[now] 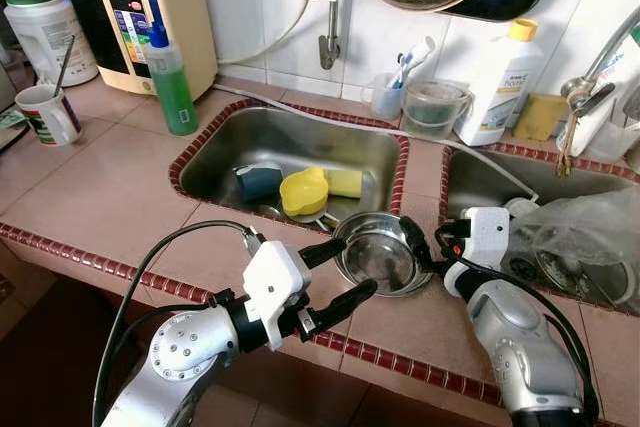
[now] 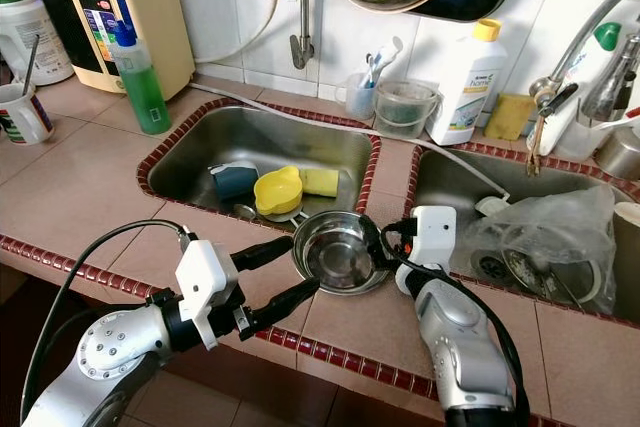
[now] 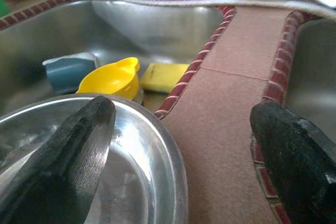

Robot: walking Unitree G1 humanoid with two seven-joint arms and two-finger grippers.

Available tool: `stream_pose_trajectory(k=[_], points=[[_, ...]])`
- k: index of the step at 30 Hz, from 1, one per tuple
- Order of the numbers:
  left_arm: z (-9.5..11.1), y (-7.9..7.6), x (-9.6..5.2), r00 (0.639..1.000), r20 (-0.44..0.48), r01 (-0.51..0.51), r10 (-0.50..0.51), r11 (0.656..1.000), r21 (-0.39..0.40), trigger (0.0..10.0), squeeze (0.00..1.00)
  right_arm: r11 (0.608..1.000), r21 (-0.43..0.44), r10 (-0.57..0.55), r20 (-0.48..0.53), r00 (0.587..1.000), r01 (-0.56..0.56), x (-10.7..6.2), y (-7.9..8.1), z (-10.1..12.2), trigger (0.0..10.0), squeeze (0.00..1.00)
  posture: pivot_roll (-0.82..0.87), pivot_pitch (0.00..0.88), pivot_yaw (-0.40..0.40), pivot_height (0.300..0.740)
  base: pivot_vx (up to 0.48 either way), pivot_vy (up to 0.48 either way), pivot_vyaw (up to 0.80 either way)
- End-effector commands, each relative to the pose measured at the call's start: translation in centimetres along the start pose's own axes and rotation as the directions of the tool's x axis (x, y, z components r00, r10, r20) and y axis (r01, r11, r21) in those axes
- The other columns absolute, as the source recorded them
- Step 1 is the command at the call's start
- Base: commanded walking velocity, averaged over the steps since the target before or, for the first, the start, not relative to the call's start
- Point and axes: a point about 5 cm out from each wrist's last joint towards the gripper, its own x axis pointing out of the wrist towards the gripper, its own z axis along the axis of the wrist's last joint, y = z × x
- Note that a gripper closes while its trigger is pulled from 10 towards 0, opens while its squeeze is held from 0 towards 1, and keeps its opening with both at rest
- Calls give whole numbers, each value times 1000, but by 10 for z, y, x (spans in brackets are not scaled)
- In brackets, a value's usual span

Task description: Kitchen organization

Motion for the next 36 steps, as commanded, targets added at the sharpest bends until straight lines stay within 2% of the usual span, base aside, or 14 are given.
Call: stream_pose_trajectory(k=[1, 4, 5, 6, 8, 9, 11, 13, 14, 15, 17, 36], points=[[4, -2, 2, 1000, 5, 16, -16, 1000, 15, 10000, 0, 1000, 12, 15, -18, 1000, -15, 3, -1, 1, 10000, 0, 81, 26, -32, 740, 0, 0, 0], [5, -2, 2, 1000, 6, 13, -13, 1000, 16, 10000, 0, 999, 23, 38, -39, 999, -37, 6, 0, 0, 10000, 0, 83, 29, -34, 740, 0, 0, 0], [5, -2, 3, 1000, 7, 12, -12, 1000, 16, 10000, 0, 999, 24, 42, -47, 998, -41, 6, 0, -1, 9451, 0, 84, 28, -36, 740, 0, 0, 0], [5, -2, 3, 1000, 9, 9, -10, 1000, 15, 10000, 0, 999, 24, 47, -54, 997, -46, 7, 0, -2, 9451, 0, 84, 28, -36, 740, 0, 0, 0], [6, -3, 3, 1000, 11, 6, -6, 1000, 16, 10000, 0, 997, 25, 70, -80, 994, -68, 8, 1, -5, 7961, 0, 85, 30, -38, 740, 0, 0, 0], [6, -3, 3, 1000, 12, 5, -5, 1000, 16, 10000, 0, 997, 23, 77, -86, 993, -76, 8, 1, -5, 7961, 0, 85, 30, -38, 740, 0, 0, 0], [7, -3, 4, 1000, 17, -1, 1, 1000, 16, 10000, 0, 996, 22, 90, -121, 989, -88, 8, 1, -9, 4431, 0, 85, 32, -41, 740, 0, 0, 0], [8, -2, 4, 1000, 21, -6, 6, 1000, 15, 10000, 0, 995, 22, 97, -131, 987, -95, 6, 0, -11, 3843, 0, 86, 33, -42, 740, 0, 0, 0], [8, -2, 4, 1000, 22, -8, 7, 1000, 15, 10000, 0, 995, 30, 99, -135, 986, -95, 6, 0, -11, 2510, 0, 86, 33, -42, 740, 0, 0, 0], [9, -2, 4, 1000, 23, -8, 8, 1000, 16, 10000, 0, 995, 36, 100, -139, 985, -96, 6, 0, -12, 2510, 0, 86, 33, -42, 740, 0, 0, 0], [10, -1, 5, 1000, 28, -13, 12, 1000, 13, 10000, 0, 994, 37, 104, -135, 985, -100, 5, 0, -11, 0, 0, 84, 33, -42, 740, 0, 0, 0], [12, 5, 7, 999, 37, -33, 33, 999, 17, 10000, 0, 991, 82, 112, -124, 986, -102, 4, -4, -6, 0, 0, 78, 21, -46, 740, 0, 0, 0]])
